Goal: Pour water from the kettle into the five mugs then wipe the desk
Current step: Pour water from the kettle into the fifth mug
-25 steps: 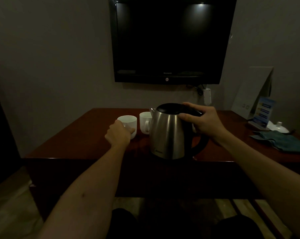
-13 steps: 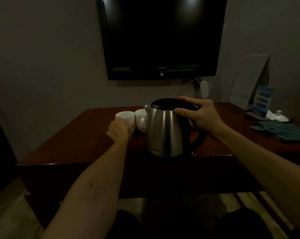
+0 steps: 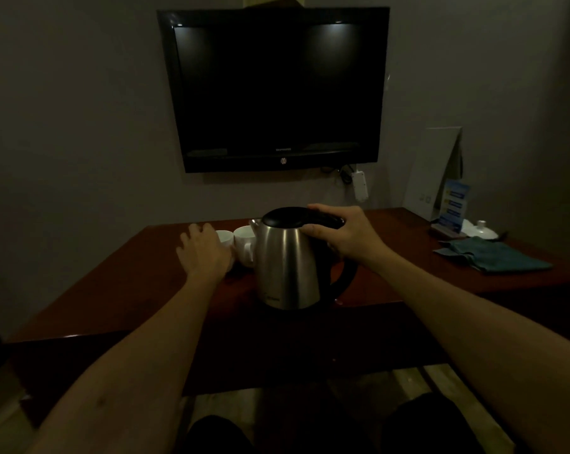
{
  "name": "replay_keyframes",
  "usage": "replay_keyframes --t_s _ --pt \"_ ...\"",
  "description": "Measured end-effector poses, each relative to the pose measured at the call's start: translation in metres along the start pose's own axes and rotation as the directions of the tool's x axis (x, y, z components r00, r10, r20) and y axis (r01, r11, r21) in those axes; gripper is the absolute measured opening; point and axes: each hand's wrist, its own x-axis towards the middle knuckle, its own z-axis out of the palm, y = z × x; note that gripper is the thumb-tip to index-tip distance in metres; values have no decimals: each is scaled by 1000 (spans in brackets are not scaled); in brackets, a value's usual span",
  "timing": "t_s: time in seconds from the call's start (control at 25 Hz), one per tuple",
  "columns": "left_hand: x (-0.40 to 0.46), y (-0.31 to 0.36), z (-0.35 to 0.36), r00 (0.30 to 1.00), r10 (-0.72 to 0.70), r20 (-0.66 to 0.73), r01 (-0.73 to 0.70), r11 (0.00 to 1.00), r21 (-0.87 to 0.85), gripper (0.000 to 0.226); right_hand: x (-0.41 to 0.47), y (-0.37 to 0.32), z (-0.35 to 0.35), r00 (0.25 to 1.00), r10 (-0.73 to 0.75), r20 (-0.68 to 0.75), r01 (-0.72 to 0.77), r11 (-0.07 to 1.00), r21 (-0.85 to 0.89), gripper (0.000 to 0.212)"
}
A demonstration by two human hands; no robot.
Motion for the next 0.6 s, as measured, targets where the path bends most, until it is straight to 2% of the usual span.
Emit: replay_keyframes --t_s 0.16,0.28,0.36,0.44,0.52,0.6 --pt "7 15 -17 987 155 33 -148 978 -146 50 -7 6 -29 999 34 -20 -36 995 -90 57" --pt "5 35 -20 969 246 16 -233 937 -262 52 -21 12 -64 994 78 -73 -87 986 -145 56" --pt "0 56 -20 951 301 69 -264 909 -323 55 -32 19 -92 985 112 -128 -132 978 -159 53" --pt "-7 77 -17 913 366 182 -285 890 -357 60 -41 25 -115 976 132 -174 -162 971 -173 49" --pt "-16 98 -11 842 455 290 -322 855 -406 64 -44 33 -131 967 136 -216 -177 967 -182 46" --pt "-24 118 -7 796 514 321 -340 817 -466 66 -46 38 -142 961 155 -228 -200 962 -187 44"
